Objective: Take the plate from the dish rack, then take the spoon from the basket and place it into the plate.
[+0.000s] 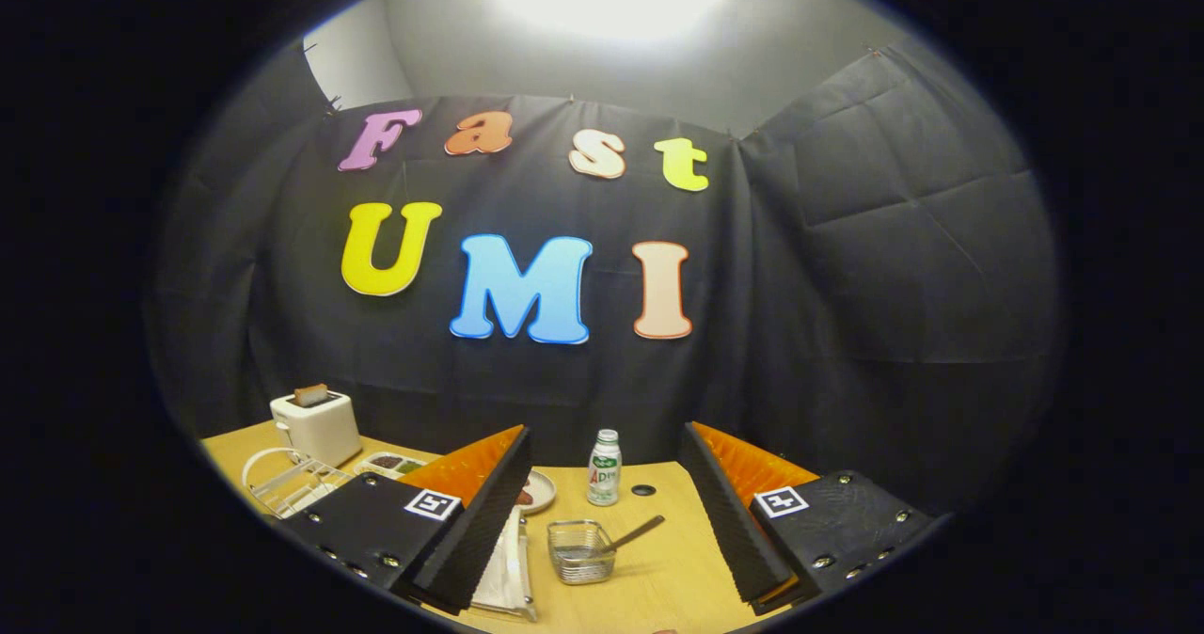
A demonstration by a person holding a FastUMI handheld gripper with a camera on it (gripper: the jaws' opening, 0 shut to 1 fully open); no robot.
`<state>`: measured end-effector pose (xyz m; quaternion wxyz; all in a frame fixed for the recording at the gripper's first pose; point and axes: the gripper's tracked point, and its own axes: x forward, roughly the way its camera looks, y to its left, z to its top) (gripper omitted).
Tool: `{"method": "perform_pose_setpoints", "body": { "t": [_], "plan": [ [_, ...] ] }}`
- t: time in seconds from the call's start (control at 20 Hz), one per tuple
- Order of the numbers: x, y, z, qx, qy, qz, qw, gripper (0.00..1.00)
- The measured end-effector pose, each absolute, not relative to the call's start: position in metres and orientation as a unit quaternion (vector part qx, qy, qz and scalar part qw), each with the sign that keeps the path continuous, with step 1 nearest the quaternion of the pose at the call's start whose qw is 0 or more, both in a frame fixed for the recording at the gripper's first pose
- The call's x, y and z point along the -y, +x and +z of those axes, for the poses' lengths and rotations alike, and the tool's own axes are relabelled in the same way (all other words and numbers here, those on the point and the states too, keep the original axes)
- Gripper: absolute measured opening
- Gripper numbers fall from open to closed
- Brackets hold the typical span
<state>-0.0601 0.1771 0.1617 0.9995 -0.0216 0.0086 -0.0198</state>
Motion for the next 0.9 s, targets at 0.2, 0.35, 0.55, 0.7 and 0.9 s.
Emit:
{"method": "perform_pose_setpoints", "body": {
  "t": [0.2,0.35,0.55,0.7,0.9],
  "plan": [
    [-0.224,-0.042,0.185,-0.008,-0.021,0.013,1.0,0.98],
    [-0.244,-0.028,0.189,-0.017,-0.018,0.037,0.999,0.97],
    [-0.256,-0.005,0.167,-0.06,-0.023,0.059,0.996,0.96],
    [-0.266,0.008,0.139,-0.122,-0.026,0.084,0.989,0.97],
    [-0.279,0.022,0.098,-0.213,-0.025,0.111,0.97,0.97]
  ]
}}
